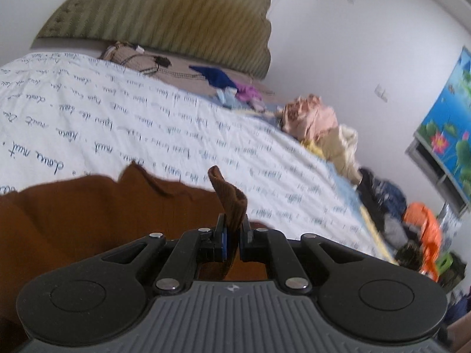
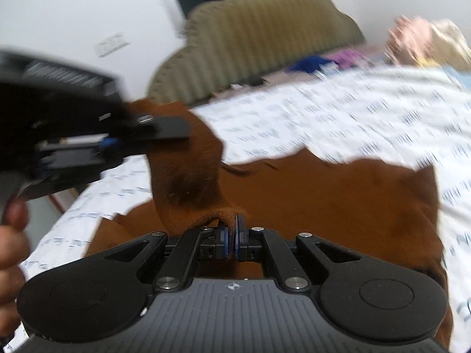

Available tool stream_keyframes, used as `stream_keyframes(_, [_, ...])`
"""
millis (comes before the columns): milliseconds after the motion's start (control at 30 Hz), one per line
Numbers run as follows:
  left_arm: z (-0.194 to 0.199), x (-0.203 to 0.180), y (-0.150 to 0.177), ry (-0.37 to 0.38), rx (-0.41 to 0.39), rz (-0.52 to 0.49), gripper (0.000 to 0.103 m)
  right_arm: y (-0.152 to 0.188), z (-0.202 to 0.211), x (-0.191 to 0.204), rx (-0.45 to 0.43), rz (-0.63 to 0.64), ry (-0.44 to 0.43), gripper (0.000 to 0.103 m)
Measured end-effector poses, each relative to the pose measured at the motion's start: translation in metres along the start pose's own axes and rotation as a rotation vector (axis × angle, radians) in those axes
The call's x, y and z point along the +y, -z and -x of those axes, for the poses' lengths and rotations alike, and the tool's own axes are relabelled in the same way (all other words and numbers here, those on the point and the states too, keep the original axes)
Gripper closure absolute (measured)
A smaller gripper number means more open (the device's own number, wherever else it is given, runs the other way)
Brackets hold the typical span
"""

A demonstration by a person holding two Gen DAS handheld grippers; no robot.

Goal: Fold small clothes

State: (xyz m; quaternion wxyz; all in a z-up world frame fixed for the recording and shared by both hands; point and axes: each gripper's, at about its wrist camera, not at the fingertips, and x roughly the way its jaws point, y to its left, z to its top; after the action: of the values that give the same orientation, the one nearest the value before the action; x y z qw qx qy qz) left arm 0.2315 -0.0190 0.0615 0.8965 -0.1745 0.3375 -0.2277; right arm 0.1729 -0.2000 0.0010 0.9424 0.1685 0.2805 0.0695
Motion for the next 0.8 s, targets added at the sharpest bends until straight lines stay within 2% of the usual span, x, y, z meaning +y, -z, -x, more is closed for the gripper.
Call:
stream_keyframes(200, [0.003, -0.006, 0.016, -0.088, 0.022, -0.117, 0.096, 0.023, -0.014, -0.029, 0.097, -0.175, 0.027, 0.097])
stream_keyframes(367, [0.027, 0.002, 0.026, -0.195, 0.015, -0.210, 0.096, 0.031, -0.023, -0.048, 0.148, -0.309, -0.008, 0.096])
stream_keyframes(400, [0.033, 0.007, 0.029, -0.212, 0.008, -0.213, 0.095, 0.029, -0.021, -0.050, 0.151, -0.324, -0.014, 0.091])
stream_keyframes(467, [0.049, 0.022, 0.034, -0.246, -0.002, -0.220, 0.095, 0.023, -0.018, -0.056, 0.151, -0.354, -0.028, 0.087])
stream_keyframes(567, [0.068, 0.050, 0.044, -0.298, -0.011, -0.191, 0.095, 0.016, -0.006, -0.066, 0.144, -0.368, -0.030, 0.072])
stream_keyframes(667, [0.068, 0.082, 0.052, -0.347, 0.034, -0.112, 0.095, 0.002, 0.001, -0.075, 0.179, -0.332, -0.050, 0.068])
stream_keyframes(733, [0.061, 0.102, 0.057, -0.357, 0.076, -0.044, 0.095, -0.004, 0.012, -0.070, 0.215, -0.220, -0.021, 0.068])
stream_keyframes(800, [0.057, 0.112, 0.062, -0.362, 0.081, -0.021, 0.095, -0.011, 0.027, -0.058, 0.198, -0.075, 0.014, 0.068])
